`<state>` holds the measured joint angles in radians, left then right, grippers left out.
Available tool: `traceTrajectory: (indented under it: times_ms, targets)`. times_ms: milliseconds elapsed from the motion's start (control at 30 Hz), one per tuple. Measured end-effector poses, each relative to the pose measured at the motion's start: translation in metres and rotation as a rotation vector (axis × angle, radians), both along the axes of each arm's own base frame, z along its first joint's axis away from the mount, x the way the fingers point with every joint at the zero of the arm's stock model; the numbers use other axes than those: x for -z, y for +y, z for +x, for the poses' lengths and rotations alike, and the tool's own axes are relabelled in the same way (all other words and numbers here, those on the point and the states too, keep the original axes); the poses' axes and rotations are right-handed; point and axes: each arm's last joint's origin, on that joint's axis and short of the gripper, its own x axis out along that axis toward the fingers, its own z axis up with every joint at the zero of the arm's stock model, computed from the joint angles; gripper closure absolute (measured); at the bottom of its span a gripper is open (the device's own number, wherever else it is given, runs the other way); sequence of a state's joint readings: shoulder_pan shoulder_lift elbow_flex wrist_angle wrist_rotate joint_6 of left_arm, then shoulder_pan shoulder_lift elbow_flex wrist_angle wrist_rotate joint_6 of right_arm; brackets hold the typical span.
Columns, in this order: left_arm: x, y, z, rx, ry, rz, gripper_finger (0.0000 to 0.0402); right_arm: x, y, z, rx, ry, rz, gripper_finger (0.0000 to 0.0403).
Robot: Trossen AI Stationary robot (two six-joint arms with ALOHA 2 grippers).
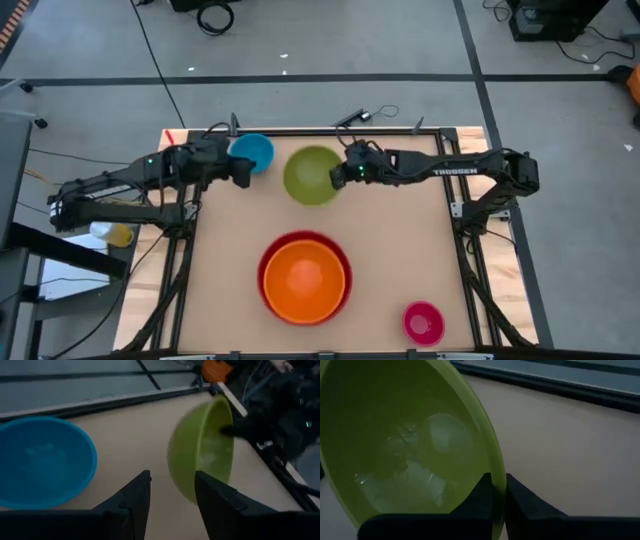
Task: Nest bowls inside each other
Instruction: Stack the green bowl into the orange bowl
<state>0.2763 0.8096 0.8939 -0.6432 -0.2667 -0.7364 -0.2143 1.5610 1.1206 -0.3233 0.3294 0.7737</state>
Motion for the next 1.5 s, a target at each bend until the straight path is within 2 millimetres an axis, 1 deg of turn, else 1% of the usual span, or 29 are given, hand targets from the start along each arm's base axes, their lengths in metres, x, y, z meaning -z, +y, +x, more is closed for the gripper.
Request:
traceTrajectory:
  times_ms: [67,167,233,300,400,467,567,700,767,867,1033,1233,1300,1400,1500]
  targets:
    - [0.001,-0.001,-0.001,0.018,0.013,-0.018,0.0246,-0.003,-0.002,-0.003,0.042,0.003,-0.024,0.0377]
    - [0.006,-0.002,-0.005,0.029,0.066,-0.039,0.0246,-0.013,-0.005,-0.009,0.076,-0.022,-0.063,0.0377]
    - [0.008,-0.003,-0.006,0.029,0.09,-0.047,0.0246,-0.023,-0.005,-0.013,0.065,-0.05,-0.086,0.0377]
    - [0.01,-0.003,-0.008,0.029,0.117,-0.055,0.0246,-0.032,-0.001,-0.013,-0.016,-0.102,-0.087,0.0377]
    - [0.01,-0.003,-0.008,0.045,0.136,-0.038,0.0246,-0.044,0.013,-0.004,-0.252,-0.231,-0.05,0.0377]
    - [0.01,-0.003,-0.008,0.056,0.146,-0.022,0.0246,-0.047,0.026,0.003,-0.384,-0.302,0.0,0.0377]
    - [0.01,-0.001,-0.009,0.056,0.161,0.005,0.0246,-0.035,0.047,0.014,-0.488,-0.294,0.086,0.0377]
    - [0.01,0.004,-0.011,0.048,0.177,0.022,0.0246,-0.005,0.074,0.03,-0.556,-0.199,0.163,0.0377]
    - [0.011,0.006,-0.011,0.048,0.178,0.017,0.0246,0.004,0.085,0.034,-0.563,-0.184,0.201,0.0377]
    - [0.011,0.008,-0.012,0.049,0.177,0.008,0.0246,0.013,0.094,0.038,-0.545,-0.166,0.253,0.0376]
    - [0.011,0.012,-0.014,0.028,0.18,0.007,0.0246,0.02,0.101,0.036,-0.472,-0.122,0.278,0.0373]
    - [0.015,0.022,-0.011,-0.017,0.212,-0.006,0.0246,0.025,0.103,0.032,-0.432,-0.069,0.34,0.0359]
    - [0.018,0.025,-0.008,-0.026,0.231,-0.017,0.0246,0.025,0.104,0.032,-0.438,-0.071,0.35,0.0344]
    - [0.022,0.029,-0.002,-0.033,0.25,-0.027,0.0246,0.023,0.105,0.031,-0.47,-0.073,0.38,0.031]
    - [0.026,0.032,0.002,-0.032,0.274,-0.038,0.0246,0.016,0.099,0.027,-0.455,-0.091,0.43,0.0272]
